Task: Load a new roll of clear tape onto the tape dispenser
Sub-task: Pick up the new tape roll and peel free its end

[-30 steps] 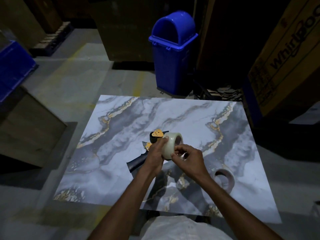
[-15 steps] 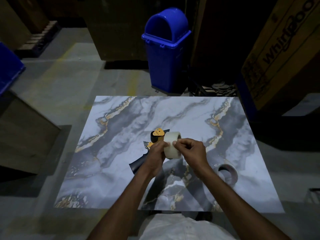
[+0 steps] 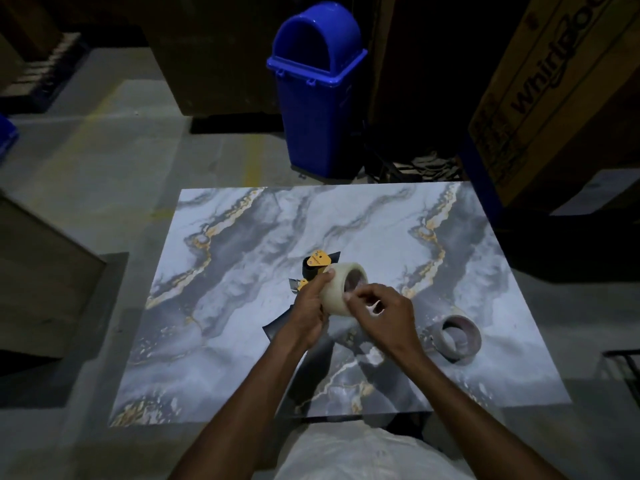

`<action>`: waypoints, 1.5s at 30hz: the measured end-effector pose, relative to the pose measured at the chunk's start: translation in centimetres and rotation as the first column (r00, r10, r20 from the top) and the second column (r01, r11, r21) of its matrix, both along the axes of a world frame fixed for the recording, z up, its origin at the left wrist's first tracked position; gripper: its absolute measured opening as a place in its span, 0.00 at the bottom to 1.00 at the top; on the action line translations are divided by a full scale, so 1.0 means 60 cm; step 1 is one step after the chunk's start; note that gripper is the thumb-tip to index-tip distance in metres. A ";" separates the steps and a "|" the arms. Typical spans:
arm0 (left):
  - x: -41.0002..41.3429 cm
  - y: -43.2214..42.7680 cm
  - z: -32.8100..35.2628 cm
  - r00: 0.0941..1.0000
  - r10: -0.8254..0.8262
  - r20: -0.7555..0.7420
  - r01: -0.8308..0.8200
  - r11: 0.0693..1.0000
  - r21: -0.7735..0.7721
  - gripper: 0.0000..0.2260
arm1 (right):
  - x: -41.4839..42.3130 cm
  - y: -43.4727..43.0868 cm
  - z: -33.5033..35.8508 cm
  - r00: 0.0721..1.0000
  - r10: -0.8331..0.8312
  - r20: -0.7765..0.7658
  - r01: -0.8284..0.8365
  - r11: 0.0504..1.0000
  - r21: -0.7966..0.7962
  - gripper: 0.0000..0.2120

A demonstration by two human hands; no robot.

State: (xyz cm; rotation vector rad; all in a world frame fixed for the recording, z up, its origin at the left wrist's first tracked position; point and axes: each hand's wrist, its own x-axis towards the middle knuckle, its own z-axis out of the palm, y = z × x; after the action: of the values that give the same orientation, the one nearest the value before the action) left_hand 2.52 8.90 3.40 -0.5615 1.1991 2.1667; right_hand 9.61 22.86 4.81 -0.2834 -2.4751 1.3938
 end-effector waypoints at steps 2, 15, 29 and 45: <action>0.003 -0.003 -0.005 0.999 0.032 0.019 -0.033 0.999 0.028 0.23 | -0.007 0.004 0.002 0.992 -0.113 0.046 0.117 0.990 -0.082 0.08; 0.014 0.006 -0.018 0.997 0.073 0.037 -0.078 0.986 0.146 0.14 | -0.026 0.025 0.000 0.998 0.037 -0.053 -0.027 0.986 0.163 0.13; 0.030 0.025 -0.048 0.969 0.141 0.203 -0.166 0.980 0.113 0.14 | -0.041 0.034 0.005 0.975 0.206 -0.082 -0.154 0.896 0.416 0.15; 0.015 0.012 -0.047 0.995 -0.031 0.090 0.024 0.997 0.078 0.12 | -0.037 0.051 -0.016 0.978 0.211 -0.004 -0.196 0.914 0.356 0.13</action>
State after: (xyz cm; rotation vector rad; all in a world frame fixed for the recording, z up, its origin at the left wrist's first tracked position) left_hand 3.42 9.62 0.60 -0.6012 1.0646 2.1306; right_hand 7.42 25.94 3.85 0.0840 -2.7193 0.9760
